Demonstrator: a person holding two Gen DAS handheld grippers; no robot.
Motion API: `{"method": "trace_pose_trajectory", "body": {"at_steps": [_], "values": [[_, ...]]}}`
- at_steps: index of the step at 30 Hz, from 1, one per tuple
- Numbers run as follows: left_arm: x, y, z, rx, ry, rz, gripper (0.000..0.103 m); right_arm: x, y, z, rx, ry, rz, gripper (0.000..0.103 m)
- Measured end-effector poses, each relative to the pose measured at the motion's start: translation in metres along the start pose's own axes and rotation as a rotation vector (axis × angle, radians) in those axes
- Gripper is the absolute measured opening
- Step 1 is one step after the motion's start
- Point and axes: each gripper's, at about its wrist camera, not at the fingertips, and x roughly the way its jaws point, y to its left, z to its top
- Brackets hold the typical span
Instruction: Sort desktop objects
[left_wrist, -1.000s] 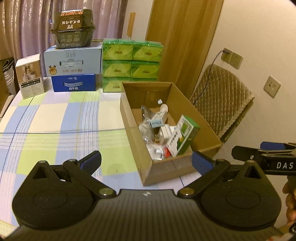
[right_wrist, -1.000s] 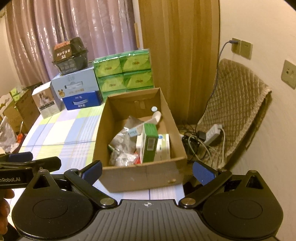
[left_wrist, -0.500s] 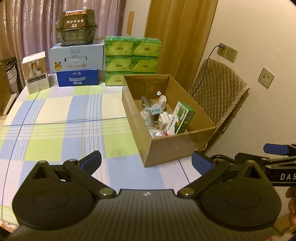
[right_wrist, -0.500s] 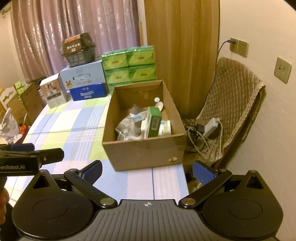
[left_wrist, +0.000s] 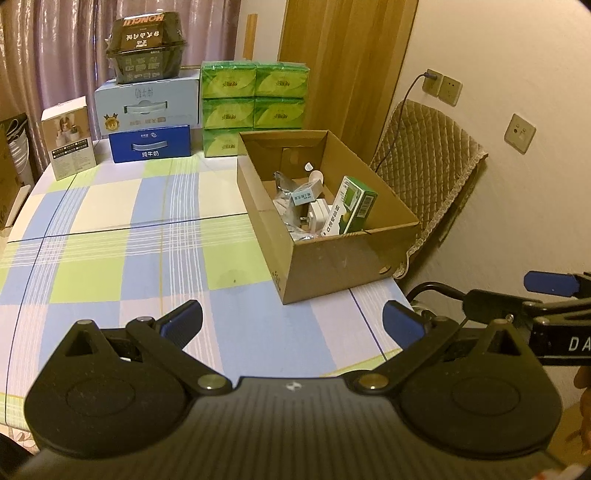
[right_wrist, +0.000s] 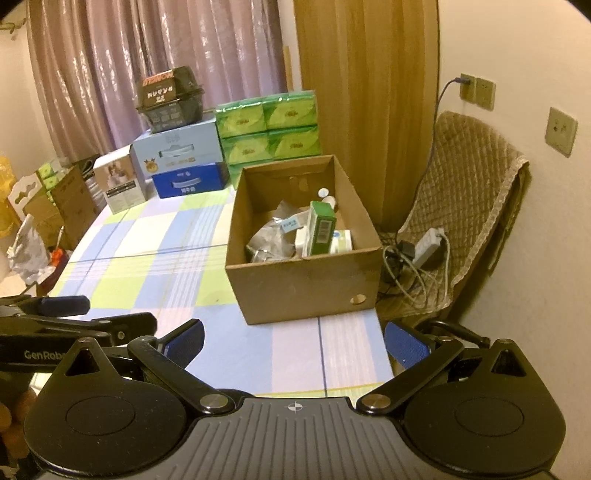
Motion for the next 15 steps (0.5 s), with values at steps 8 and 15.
{"method": "trace_pose_trajectory", "body": {"at_steps": [8,15], "values": [[0.0016,0.0046,0.0011,-0.015,0.002,0.005,0.102,0.0002,-0.0032,-0.0021,0.027,0.009,0.004,0.101],[0.0052,0.0054,0.0004,-0.018,0.01,0.005,0.102,0.0036,-0.0002,-0.0023,0.037,0.01,0.01,0.101]]}}
